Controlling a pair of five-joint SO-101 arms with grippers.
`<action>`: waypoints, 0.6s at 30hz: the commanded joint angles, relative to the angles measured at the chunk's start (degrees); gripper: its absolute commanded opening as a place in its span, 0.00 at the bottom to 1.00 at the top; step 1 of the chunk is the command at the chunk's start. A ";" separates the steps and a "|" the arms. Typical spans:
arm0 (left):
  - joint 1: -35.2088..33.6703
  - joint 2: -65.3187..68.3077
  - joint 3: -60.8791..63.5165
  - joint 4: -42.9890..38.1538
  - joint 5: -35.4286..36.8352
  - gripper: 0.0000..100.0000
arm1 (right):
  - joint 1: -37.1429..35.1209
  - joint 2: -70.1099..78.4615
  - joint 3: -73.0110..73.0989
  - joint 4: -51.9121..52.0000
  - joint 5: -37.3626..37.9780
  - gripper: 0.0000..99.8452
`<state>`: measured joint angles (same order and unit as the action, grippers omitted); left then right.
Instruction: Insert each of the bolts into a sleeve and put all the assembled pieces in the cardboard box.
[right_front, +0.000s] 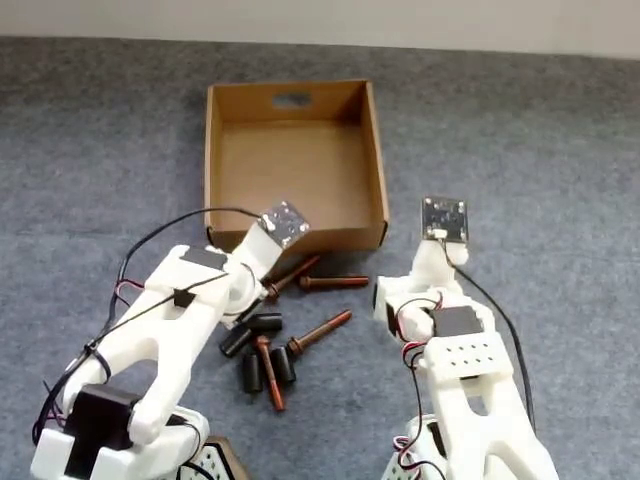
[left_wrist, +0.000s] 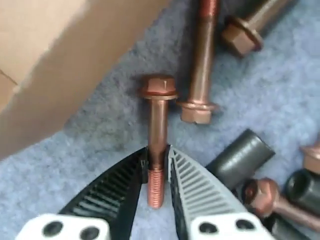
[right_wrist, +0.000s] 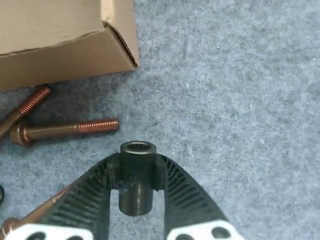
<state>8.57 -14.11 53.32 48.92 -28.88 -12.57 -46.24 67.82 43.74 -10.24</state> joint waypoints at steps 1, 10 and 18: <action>-2.42 -0.75 -0.84 6.86 -0.53 0.06 | 0.48 -0.92 -0.22 -0.84 -0.18 0.01; -20.62 -0.75 -7.25 22.07 -16.44 0.06 | 0.48 -0.92 -0.22 -0.84 -0.18 0.01; -26.07 -0.66 -7.87 22.15 -19.43 0.06 | 0.48 -0.92 -0.22 -0.84 -0.18 0.01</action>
<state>-17.01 -14.11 47.69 70.29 -47.78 -12.57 -46.24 67.82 43.74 -10.24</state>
